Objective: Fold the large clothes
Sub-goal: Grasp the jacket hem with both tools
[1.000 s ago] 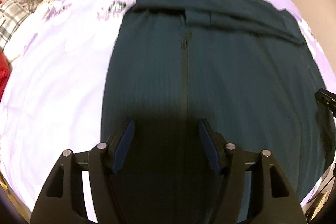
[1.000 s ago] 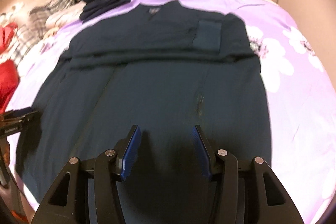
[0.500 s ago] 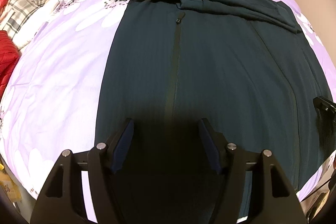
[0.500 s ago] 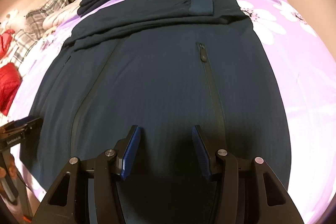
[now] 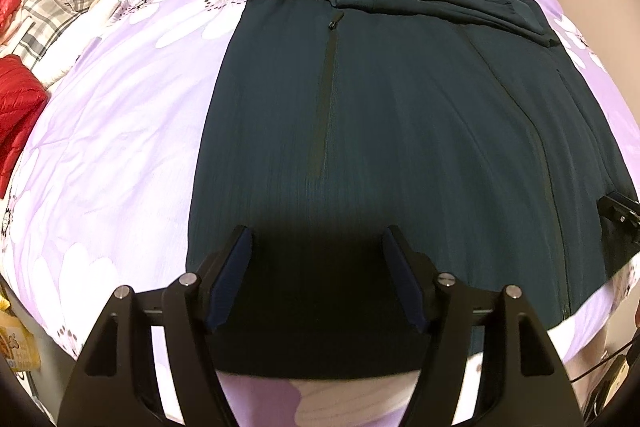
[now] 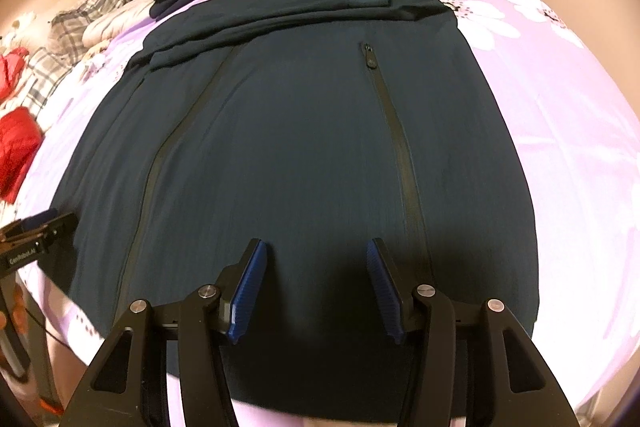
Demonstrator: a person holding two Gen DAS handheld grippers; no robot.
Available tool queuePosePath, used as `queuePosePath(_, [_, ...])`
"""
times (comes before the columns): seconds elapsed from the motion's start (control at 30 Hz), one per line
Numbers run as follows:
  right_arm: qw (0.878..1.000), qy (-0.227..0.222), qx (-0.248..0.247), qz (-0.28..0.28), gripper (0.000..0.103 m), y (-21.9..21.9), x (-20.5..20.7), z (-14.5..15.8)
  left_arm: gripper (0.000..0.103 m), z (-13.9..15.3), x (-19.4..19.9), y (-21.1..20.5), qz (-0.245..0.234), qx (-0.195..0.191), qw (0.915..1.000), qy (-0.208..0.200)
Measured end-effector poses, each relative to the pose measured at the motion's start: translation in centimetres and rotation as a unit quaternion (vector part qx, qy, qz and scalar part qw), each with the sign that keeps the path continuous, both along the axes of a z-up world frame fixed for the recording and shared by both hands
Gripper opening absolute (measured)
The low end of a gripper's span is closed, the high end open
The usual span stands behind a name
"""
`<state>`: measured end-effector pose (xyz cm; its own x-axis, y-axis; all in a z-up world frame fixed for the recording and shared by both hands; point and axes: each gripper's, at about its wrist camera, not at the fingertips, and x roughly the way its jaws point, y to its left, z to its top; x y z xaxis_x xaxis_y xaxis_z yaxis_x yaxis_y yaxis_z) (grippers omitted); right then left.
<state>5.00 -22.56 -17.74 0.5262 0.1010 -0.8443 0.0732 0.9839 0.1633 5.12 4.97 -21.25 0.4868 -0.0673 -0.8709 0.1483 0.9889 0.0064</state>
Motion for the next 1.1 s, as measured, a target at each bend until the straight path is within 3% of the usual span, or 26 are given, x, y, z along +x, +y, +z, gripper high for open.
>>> queuePosePath(0.23, [1.0, -0.001, 0.018, -0.007, 0.052, -0.7, -1.7, 0.5, 0.068, 1.1, -1.9, 1.9, 0.009, -0.029, 0.9995, -0.013])
queuePosePath(0.5, [0.996, -0.016, 0.078, -0.04, 0.053, -2.8, -3.0, 0.6, 0.068, 1.5, -2.6, 4.5, 0.053, -0.045, 0.9974, -0.02])
queuePosePath(0.73, [0.994, -0.028, 0.084, -0.066, 0.053, -3.9, -3.7, 1.4, 0.072, 1.6, -3.0, 5.9, 0.075, -0.064, 0.9949, -0.022])
queuePosePath(0.93, [0.988, -0.035, 0.104, -0.112, 0.053, -6.4, -4.3, 1.3, 0.072, 0.7, -2.2, 6.9, 0.086, -0.112, 0.99, -0.001])
queuePosePath(1.1, [0.976, -0.045, 0.155, -0.144, 0.053, -8.7, -5.1, 1.0, 0.072, 0.2, -2.2, 8.2, 0.092, -0.184, 0.9785, 0.019])
